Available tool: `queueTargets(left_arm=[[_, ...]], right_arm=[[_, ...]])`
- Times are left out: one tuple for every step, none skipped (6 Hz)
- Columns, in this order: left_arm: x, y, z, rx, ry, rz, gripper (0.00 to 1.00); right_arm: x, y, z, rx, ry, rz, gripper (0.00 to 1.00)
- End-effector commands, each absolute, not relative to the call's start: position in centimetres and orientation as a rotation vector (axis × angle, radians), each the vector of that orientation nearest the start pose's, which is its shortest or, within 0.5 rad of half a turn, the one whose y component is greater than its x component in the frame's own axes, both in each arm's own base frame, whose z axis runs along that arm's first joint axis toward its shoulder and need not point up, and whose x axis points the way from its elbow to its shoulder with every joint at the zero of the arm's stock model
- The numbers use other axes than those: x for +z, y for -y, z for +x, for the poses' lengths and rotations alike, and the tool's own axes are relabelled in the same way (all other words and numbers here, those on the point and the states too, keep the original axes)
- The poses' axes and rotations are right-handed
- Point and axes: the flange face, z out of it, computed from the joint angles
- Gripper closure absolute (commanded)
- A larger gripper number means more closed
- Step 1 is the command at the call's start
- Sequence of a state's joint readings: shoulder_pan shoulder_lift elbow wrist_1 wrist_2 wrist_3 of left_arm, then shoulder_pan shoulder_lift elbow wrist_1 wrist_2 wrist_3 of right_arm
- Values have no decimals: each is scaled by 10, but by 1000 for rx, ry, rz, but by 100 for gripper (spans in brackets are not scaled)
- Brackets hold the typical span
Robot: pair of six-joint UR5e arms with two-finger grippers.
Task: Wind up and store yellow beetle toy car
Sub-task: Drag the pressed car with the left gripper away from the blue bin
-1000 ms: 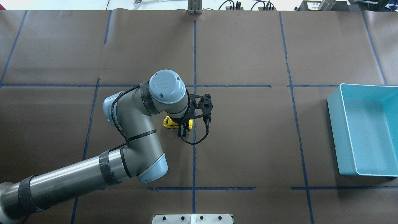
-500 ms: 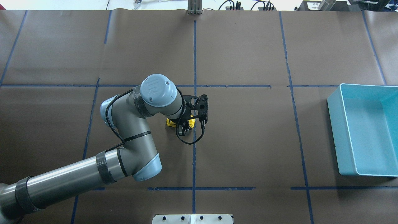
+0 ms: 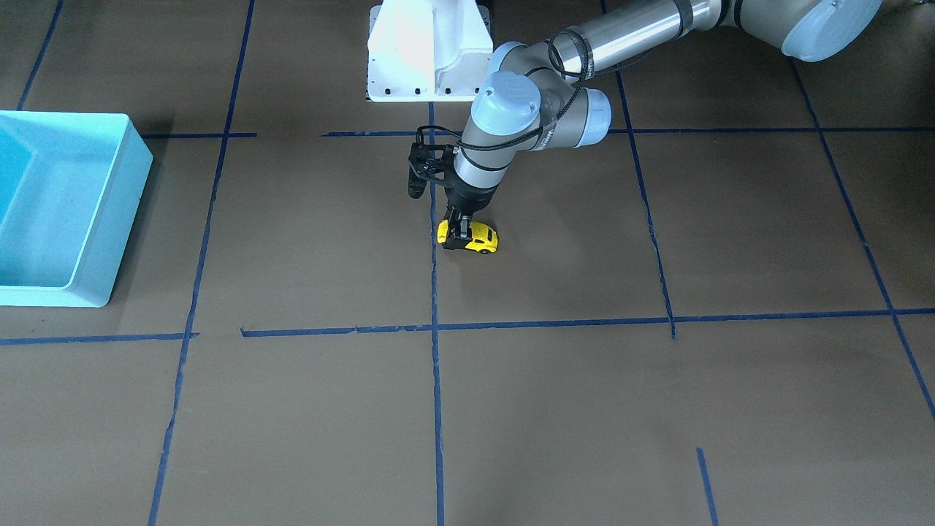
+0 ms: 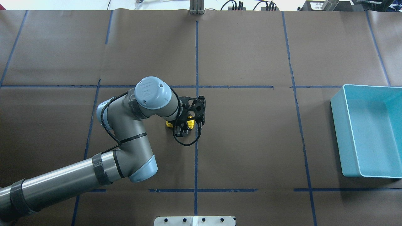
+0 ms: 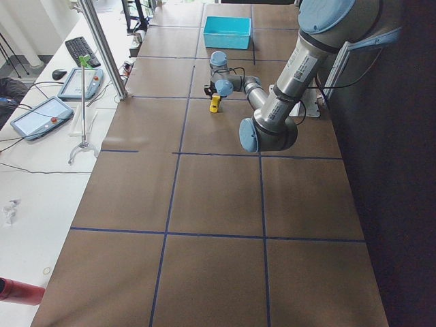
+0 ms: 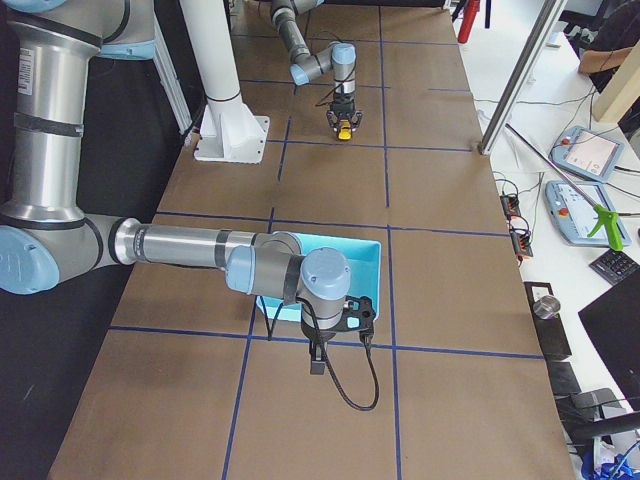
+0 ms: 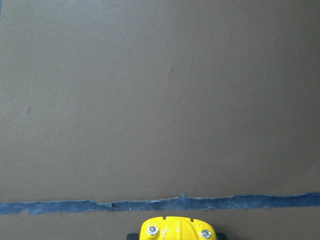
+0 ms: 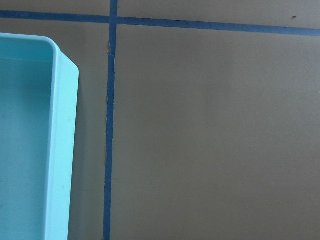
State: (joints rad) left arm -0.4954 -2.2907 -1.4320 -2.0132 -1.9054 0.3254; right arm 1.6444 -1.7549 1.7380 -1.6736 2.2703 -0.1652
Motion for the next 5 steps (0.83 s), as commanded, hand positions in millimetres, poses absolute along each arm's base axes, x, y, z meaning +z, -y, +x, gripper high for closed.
queueTargets(left_arm=[[259, 440, 589, 1420, -742, 952, 100], [282, 449, 570, 1422, -784, 941, 100], [306, 451, 557, 1415, -794, 956, 100], [330, 454, 537, 1405, -808, 969, 100], [347, 460, 518, 1400, -828, 946, 94]], right_arm=[[677, 398, 99, -44, 708, -34, 0], [677, 398, 99, -44, 708, -34, 0], [677, 398, 99, -44, 708, -34, 0], [677, 398, 99, -44, 708, -34, 0], [677, 398, 99, -44, 708, -34, 0]])
